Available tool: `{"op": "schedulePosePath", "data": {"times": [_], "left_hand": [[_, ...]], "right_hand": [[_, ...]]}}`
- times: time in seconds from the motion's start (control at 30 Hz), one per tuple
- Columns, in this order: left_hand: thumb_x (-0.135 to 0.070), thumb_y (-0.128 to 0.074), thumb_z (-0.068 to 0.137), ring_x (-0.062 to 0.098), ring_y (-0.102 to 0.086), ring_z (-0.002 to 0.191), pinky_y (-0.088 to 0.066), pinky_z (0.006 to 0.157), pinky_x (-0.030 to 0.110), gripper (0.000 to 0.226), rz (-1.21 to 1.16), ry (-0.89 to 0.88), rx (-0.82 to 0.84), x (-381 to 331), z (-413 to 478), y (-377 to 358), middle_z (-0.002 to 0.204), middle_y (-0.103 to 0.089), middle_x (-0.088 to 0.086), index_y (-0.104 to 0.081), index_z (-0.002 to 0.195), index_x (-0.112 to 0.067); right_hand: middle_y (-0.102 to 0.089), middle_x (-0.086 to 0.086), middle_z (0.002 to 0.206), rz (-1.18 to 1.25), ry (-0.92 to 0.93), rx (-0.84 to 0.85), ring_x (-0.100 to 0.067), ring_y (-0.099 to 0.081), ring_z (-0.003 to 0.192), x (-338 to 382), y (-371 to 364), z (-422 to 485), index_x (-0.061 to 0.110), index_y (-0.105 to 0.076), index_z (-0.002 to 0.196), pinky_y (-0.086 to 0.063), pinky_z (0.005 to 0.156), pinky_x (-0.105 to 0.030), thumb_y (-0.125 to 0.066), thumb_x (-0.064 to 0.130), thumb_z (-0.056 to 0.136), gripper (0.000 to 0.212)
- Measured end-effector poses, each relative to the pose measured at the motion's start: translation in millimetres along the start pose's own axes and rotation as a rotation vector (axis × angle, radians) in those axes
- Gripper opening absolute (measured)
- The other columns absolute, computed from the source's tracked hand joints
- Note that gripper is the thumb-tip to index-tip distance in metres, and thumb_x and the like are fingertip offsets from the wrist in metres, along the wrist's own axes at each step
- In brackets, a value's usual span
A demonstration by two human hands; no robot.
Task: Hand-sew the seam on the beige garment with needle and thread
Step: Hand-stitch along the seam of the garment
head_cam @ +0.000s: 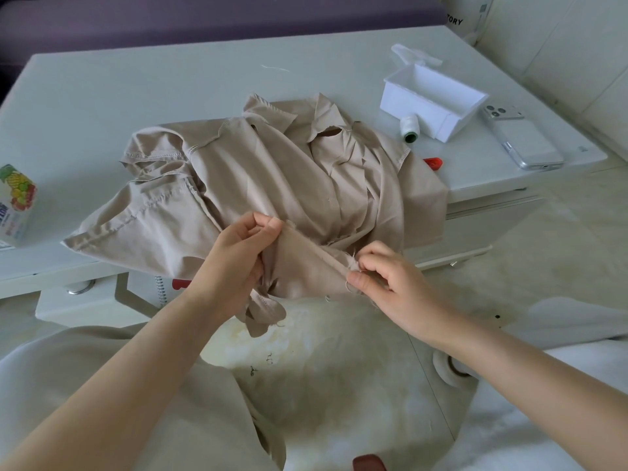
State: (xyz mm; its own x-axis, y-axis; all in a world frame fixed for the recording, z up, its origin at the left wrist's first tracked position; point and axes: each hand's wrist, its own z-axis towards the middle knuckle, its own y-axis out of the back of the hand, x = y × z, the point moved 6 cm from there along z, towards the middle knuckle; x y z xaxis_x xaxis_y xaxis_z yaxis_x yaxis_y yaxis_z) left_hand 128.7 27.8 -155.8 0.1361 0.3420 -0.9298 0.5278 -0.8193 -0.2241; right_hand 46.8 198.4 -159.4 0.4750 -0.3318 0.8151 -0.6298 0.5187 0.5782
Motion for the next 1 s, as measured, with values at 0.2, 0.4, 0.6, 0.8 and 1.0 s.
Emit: {"op": "schedulePosePath", "data": {"times": [0.2, 0.4, 0.6, 0.8, 1.0], "left_hand": [[-0.009, -0.044, 0.097, 0.010, -0.059, 0.063, -0.052, 0.059, 0.018, 0.021, -0.084, -0.013, 0.050, -3, 0, -5, 0.069, -0.057, 0.002, -0.050, 0.077, -0.012], [-0.013, -0.047, 0.098, 0.009, -0.057, 0.064, -0.052, 0.060, 0.018, 0.021, -0.120, -0.036, -0.057, -1, 0, 1, 0.072, -0.054, 0.002, -0.050, 0.077, -0.013], [-0.019, -0.045, 0.101, 0.015, -0.048, 0.053, -0.037, 0.038, 0.024, 0.022, 0.008, -0.006, -0.213, 6, -6, 4, 0.074, -0.053, 0.005, -0.047, 0.080, -0.013], [-0.017, -0.046, 0.099, 0.009, -0.051, 0.065, -0.043, 0.056, 0.028, 0.019, -0.051, -0.002, -0.261, 7, -7, 5, 0.075, -0.053, -0.002, -0.050, 0.081, -0.019], [-0.032, -0.057, 0.091, 0.013, -0.057, 0.070, -0.048, 0.069, 0.027, 0.018, -0.102, 0.120, -0.114, 7, -8, -6, 0.075, -0.057, 0.000, -0.059, 0.087, -0.014]], "right_hand": [[-0.048, 0.001, 0.061, 0.193, -0.103, 0.018, -0.002, -0.043, 0.054, 5, -2, -2, 0.007, -0.046, 0.069, -0.037, 0.055, -0.013, -0.048, 0.018, 0.098, 0.031], [-0.042, 0.015, 0.050, 0.161, -0.127, -0.040, -0.002, -0.035, 0.050, 4, -3, 0, 0.016, -0.038, 0.065, -0.030, 0.052, -0.014, -0.045, 0.018, 0.099, 0.035], [-0.040, 0.016, 0.049, 0.132, -0.228, -0.095, -0.004, -0.036, 0.052, 2, -8, 3, 0.014, -0.037, 0.069, -0.034, 0.059, -0.028, -0.036, 0.027, 0.101, 0.035], [-0.028, 0.013, 0.052, 0.268, -0.152, -0.074, -0.003, -0.027, 0.052, 18, -7, 7, 0.014, -0.037, 0.062, -0.024, 0.050, -0.017, -0.052, 0.031, 0.094, 0.040], [-0.026, 0.001, 0.058, 0.356, -0.157, -0.072, -0.007, -0.027, 0.055, 18, -3, 14, 0.002, -0.036, 0.059, -0.027, 0.052, -0.014, -0.058, 0.026, 0.092, 0.046]]}}
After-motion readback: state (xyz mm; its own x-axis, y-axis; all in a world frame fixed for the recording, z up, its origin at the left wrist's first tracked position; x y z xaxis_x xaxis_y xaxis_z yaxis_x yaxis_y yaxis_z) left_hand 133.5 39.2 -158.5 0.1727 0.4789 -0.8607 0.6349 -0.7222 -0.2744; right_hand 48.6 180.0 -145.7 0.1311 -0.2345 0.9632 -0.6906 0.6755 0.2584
